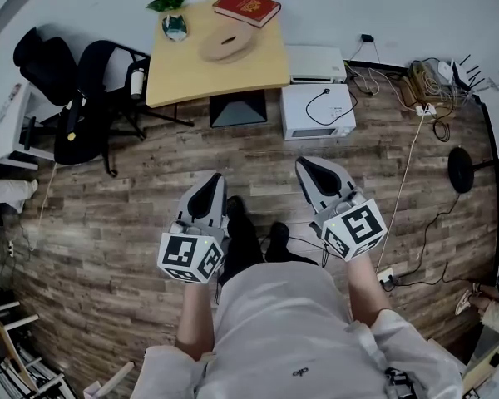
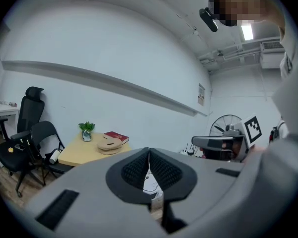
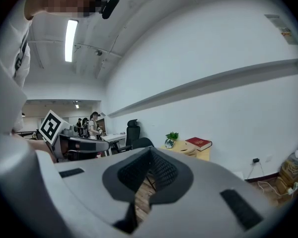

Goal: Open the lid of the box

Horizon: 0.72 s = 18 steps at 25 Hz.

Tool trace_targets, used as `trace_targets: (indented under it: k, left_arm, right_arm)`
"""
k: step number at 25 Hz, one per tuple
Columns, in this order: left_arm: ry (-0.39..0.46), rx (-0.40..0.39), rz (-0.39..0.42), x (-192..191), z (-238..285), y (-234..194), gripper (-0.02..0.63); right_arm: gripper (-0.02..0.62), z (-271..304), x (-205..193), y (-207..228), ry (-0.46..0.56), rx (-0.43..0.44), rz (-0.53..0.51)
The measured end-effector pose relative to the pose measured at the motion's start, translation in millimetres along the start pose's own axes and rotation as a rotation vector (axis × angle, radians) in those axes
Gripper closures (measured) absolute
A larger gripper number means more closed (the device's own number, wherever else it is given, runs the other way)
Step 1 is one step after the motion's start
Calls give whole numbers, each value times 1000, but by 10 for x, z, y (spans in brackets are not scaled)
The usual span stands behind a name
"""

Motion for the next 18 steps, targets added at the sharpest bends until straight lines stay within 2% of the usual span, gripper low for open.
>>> trace_targets:
  k: [10,18]
  left_arm:
    - [4,54,5,114,164,-439,598]
    - [16,27,11,326,446,-940,597]
  right_arm:
    - [595,398,65,89,-17,-16,-18]
    - [579,940,262,183,-21,-23,-23]
Point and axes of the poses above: the fingertips, and each gripper's own axes: z forward along the fingers, y to its right, x out of its top, the point moved 3 cm from there along -z, backward along the fingers
